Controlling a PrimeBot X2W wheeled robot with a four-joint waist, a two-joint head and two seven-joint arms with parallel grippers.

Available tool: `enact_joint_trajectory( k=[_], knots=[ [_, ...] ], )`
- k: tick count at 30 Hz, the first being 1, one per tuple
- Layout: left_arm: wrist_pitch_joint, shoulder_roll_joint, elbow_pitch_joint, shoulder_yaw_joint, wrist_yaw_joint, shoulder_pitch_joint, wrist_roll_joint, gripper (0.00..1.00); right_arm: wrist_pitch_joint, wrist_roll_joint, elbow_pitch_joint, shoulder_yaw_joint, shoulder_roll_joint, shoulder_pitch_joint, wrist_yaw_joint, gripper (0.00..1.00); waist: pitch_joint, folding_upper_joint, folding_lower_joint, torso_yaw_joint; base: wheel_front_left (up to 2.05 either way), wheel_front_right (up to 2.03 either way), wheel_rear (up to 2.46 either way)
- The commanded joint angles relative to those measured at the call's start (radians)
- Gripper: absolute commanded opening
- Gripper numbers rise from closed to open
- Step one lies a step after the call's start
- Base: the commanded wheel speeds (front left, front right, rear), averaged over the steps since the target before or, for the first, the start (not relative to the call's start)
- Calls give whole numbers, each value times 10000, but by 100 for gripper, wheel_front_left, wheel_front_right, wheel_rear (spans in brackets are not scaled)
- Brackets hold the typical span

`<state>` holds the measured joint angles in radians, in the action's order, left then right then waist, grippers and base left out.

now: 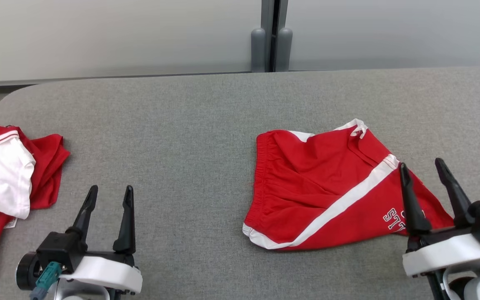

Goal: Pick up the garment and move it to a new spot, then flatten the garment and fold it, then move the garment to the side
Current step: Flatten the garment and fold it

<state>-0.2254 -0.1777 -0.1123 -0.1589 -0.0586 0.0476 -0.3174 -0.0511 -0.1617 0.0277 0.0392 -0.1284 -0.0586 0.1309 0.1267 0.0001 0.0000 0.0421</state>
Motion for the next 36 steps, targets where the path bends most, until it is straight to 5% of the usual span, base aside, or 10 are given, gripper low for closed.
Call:
enact_joint_trajectory(
  k=[1, 19, 23, 31, 36],
  knots=[
    [84, -92, 88, -4, -77, -194, 8, 100, 83, -94, 77, 132, 27, 270, -3, 100, -279, -1, 0, -39, 0, 0, 0],
    [507, -237, 688, -214, -244, -672, -28, 100, 264, -239, 89, 367, 126, 694, -3, 100, -481, -1, 0, -123, 0, 0, 0],
    [644, -175, 742, -639, 77, -180, 75, 100, 301, -287, 91, 347, 161, 663, -3, 100, -371, -1, 0, -58, 0, 0, 0],
    [1964, 431, -270, -2494, 1417, 742, -290, 100, 307, -365, 33, 574, 198, 331, -3, 100, 91, -1, 0, -262, 0, 0, 0],
    [2702, 692, -1332, -3455, 1772, 1188, -786, 100, 286, -408, -68, 667, 203, 176, -3, 100, 410, -1, 0, -509, 0, 0, 0]
  ],
)
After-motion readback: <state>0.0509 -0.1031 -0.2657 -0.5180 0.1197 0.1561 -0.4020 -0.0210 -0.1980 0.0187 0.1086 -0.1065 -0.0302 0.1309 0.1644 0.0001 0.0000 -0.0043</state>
